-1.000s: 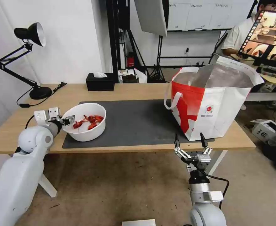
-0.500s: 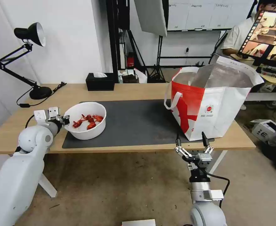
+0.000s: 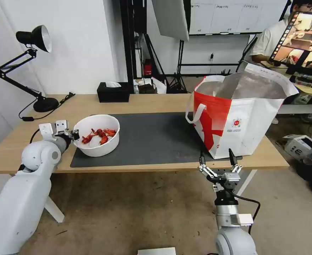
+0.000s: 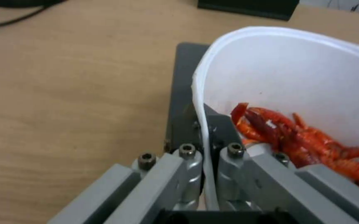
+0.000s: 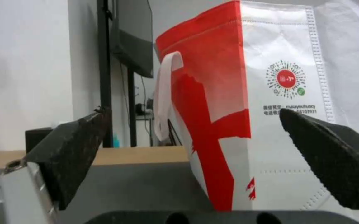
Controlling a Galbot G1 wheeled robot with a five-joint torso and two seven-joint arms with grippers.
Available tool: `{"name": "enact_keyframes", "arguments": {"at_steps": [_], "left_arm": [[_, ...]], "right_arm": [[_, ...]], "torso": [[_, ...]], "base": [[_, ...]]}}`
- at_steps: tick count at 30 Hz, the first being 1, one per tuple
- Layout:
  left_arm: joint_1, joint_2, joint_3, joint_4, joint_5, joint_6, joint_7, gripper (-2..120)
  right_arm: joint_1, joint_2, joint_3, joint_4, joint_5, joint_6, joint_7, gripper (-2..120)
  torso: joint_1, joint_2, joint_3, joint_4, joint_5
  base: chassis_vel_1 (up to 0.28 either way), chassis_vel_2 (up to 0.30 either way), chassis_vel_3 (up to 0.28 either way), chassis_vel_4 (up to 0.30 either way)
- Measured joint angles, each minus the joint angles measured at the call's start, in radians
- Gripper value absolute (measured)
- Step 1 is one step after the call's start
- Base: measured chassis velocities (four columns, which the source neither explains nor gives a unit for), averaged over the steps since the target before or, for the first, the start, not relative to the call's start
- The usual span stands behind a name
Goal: Pick up the trash from the table and place it into the takeout bag.
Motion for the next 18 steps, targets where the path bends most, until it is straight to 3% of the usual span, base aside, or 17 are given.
{"name": "enact_keyframes", "arguments": {"at_steps": [7, 18], "left_arm": [[-0.011, 0.007, -0.004, -0.036, -0.054, 0.0, -0.033, 0], [-0.084, 0.016, 0.01, -0.13, -0.225, -0.03, -0.109, 0]], "right_arm": [[-0.006, 0.0, 0.002, 0.006, 0.0, 0.0, 0.0, 100], [-0.03, -0.008, 0.022, 0.033, 0.0, -0.003, -0.001, 100]], "torso": [[0.0, 0.0, 0.0, 0.0001, 0.0], [0.0, 0.0, 0.0, 0.0, 0.0001]], "base": [[0.0, 0.0, 0.0, 0.0], [0.0, 0.0, 0.0, 0.0]]}}
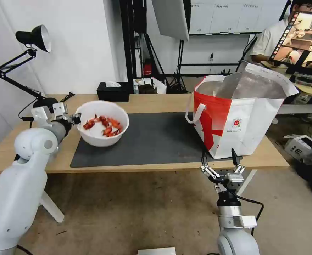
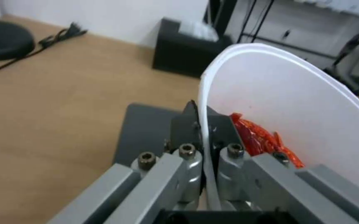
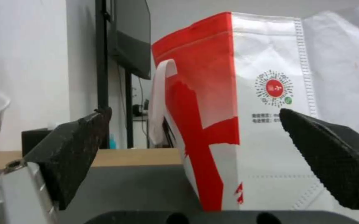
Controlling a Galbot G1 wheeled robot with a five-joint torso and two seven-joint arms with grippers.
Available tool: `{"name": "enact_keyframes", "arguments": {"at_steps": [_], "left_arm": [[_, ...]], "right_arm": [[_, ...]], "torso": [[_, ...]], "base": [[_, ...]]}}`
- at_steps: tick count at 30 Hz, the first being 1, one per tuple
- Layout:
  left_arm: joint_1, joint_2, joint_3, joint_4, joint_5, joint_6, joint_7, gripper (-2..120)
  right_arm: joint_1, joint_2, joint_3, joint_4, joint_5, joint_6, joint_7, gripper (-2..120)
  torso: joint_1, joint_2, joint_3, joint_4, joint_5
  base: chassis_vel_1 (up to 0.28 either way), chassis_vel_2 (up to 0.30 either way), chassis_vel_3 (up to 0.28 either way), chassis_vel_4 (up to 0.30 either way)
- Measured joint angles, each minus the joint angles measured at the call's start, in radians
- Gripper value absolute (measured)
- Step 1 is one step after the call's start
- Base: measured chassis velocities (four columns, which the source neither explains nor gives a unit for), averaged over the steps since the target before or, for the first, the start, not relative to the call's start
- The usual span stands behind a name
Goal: Pick up the trash from the table and place it into the takeout bag.
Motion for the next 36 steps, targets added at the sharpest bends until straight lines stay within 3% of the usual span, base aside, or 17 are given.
{"name": "enact_keyframes", "arguments": {"at_steps": [5, 21, 28, 36], "left_arm": [[-0.054, 0.013, 0.025, -0.028, -0.092, -0.015, -0.023, 0], [-0.253, 0.031, 0.141, -0.024, -0.236, -0.029, -0.052, 0], [-0.424, -0.007, 0.234, 0.048, -0.286, -0.026, -0.073, 0], [-0.587, -0.122, 0.366, 0.18, -0.28, -0.025, -0.08, 0]], "right_arm": [[-0.008, -0.002, 0.011, 0.006, 0.0, 0.0, 0.0, 100], [-0.016, -0.001, 0.033, 0.017, -0.007, 0.0, -0.003, 100], [-0.022, -0.007, 0.047, 0.024, -0.007, 0.0, -0.004, 100], [-0.022, -0.007, 0.063, 0.027, -0.005, 0.0, -0.004, 100]], "torso": [[0.0, 0.0, 0.0, 0.0001, 0.0001], [0.0, 0.0, 0.0, 0.0001, 0.0001], [0.0, 0.0, 0.0, 0.0001, 0.0003], [0.0, 0.0, 0.0, -0.0001, 0.0002]], "base": [[0.0, 0.0, 0.0, 0.0], [0.0, 0.0, 0.0, 0.0], [0.0, 0.0, 0.0, 0.0], [0.0, 0.0, 0.0, 0.0]]}}
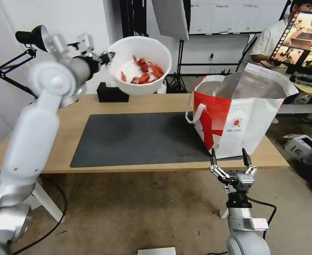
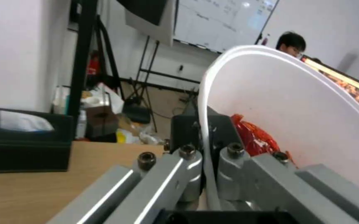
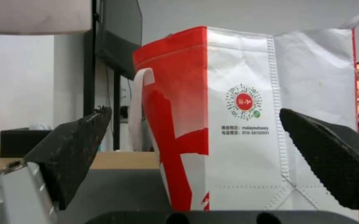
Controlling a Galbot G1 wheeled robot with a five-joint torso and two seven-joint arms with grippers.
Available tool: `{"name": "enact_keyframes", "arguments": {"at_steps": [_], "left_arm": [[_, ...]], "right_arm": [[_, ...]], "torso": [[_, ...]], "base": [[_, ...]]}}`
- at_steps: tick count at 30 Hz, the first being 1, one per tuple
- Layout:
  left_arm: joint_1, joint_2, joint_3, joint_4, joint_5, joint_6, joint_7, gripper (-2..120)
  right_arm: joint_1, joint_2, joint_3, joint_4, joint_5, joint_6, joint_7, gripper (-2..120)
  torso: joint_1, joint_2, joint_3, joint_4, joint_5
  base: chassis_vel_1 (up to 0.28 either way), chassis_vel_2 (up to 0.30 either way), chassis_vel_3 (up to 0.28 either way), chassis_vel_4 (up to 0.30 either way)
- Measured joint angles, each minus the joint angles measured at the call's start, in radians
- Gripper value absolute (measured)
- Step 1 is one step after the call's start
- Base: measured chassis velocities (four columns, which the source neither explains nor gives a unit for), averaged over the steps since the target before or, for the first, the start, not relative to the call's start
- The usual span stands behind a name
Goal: Pick up the trash from the table and place it into the takeout bag.
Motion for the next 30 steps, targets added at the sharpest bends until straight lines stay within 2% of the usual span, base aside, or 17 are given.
{"name": "enact_keyframes", "arguments": {"at_steps": [11, 16, 30], "left_arm": [[-0.136, -0.127, 0.127, 0.13, 0.046, -0.024, 0.01, 0], [-0.167, -0.158, 0.165, 0.165, 0.066, -0.035, 0.026, 0], [-0.257, -0.289, 0.278, 0.336, 0.127, -0.081, 0.055, 0]], "right_arm": [[0.006, -0.001, 0.012, -0.004, 0.004, 0.0, 0.0, 100], [0.009, -0.001, 0.013, -0.007, 0.005, 0.0, 0.0, 100], [0.013, 0.001, 0.017, -0.013, 0.007, 0.0, 0.0, 100]], "torso": [[0.0, 0.0, 0.0, 0.0001, 0.0], [0.0, 0.0, 0.0, 0.0001, 0.0], [0.0, 0.0, 0.0, 0.0001, 0.0]], "base": [[0.0, 0.0, 0.0, 0.0], [0.0, 0.0, 0.0, 0.0], [0.0, 0.0, 0.0, 0.0]]}}
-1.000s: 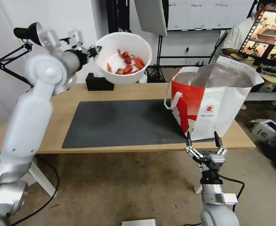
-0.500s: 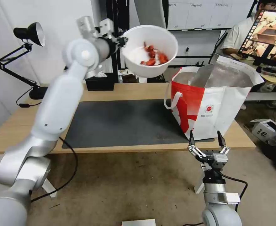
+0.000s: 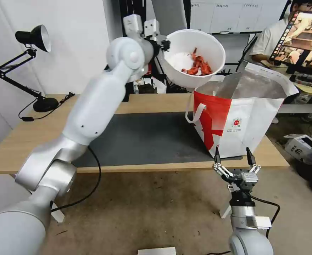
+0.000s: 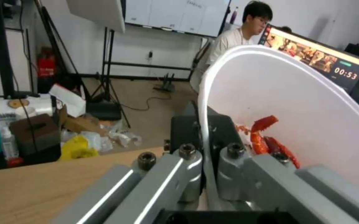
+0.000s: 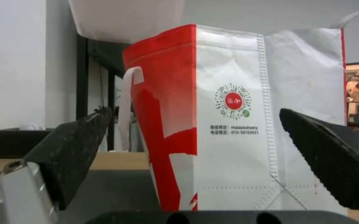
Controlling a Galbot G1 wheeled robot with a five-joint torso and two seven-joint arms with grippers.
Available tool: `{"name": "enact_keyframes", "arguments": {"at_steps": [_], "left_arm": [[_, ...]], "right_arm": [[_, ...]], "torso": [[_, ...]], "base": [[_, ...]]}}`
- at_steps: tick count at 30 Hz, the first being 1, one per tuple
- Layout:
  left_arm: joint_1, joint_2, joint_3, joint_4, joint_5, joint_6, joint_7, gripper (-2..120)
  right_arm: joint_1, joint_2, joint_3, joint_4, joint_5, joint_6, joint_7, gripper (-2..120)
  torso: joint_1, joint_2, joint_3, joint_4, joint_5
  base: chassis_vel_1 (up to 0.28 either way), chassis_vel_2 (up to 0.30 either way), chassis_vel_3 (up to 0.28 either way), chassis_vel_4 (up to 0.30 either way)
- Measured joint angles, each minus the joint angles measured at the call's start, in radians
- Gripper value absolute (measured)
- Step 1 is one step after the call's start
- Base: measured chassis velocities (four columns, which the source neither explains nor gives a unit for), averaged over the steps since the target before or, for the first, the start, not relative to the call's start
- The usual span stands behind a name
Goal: Pick up the trash from the table and place it into the takeout bag.
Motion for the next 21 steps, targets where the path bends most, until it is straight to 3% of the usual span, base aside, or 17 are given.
{"name": "enact_keyframes", "arguments": {"at_steps": [21], "left_arm": [[-0.073, -0.191, 0.101, 0.195, 0.099, -0.089, 0.029, 0]], "right_arm": [[0.001, 0.008, -0.009, -0.007, 0.002, 0.003, 0.0, 100]], "torso": [[0.0, 0.0, 0.0, 0.0, 0.0]], "base": [[0.0, 0.0, 0.0, 0.0]]}}
